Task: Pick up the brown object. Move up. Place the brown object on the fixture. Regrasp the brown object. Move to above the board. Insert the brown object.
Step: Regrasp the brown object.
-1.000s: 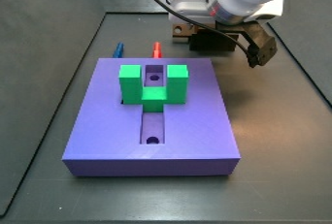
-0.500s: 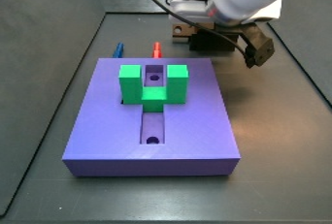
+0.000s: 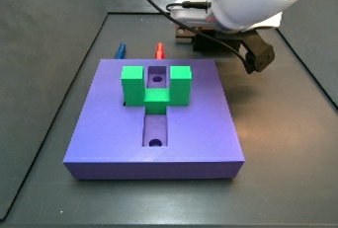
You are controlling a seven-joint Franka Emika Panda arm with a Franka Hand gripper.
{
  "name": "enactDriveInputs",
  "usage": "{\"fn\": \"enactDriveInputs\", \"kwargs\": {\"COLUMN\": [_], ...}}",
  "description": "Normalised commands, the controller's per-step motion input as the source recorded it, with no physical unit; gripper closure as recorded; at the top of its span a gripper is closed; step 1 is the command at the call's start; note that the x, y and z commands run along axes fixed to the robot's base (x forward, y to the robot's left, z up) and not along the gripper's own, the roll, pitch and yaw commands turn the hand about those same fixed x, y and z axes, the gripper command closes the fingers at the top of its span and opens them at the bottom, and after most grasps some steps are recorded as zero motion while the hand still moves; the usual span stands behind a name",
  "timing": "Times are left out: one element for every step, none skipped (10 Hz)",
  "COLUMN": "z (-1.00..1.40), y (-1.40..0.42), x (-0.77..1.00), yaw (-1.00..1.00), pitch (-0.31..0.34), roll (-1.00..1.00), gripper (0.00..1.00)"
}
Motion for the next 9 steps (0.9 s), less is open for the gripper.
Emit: {"fn": "enactDriveInputs", "kwargs": {"z": [-0.02, -0.03, -0.02, 0.00, 0.00, 0.00, 0.00, 0.00, 0.00], "y": [0.00, 0.00, 0.00, 0.00, 0.00, 0.00, 0.00, 0.00, 0.00], "x": [0.00, 0.00, 0.00, 0.00, 0.00, 0.00, 0.00, 0.00, 0.00], "yaw": [0.00, 0.00, 0.00, 0.00, 0.00, 0.00, 0.00, 0.00, 0.00], "pitch": [0.000, -0.011, -0.014, 0.000, 0.000, 0.000, 0.000, 0.000, 0.000], "roll": [0.00, 0.00, 0.00, 0.00, 0.00, 0.00, 0.00, 0.00, 0.00], "gripper": [0.00, 0.00, 0.00, 0.00, 1.00, 1.00, 1.00, 1.00, 1.00]}}
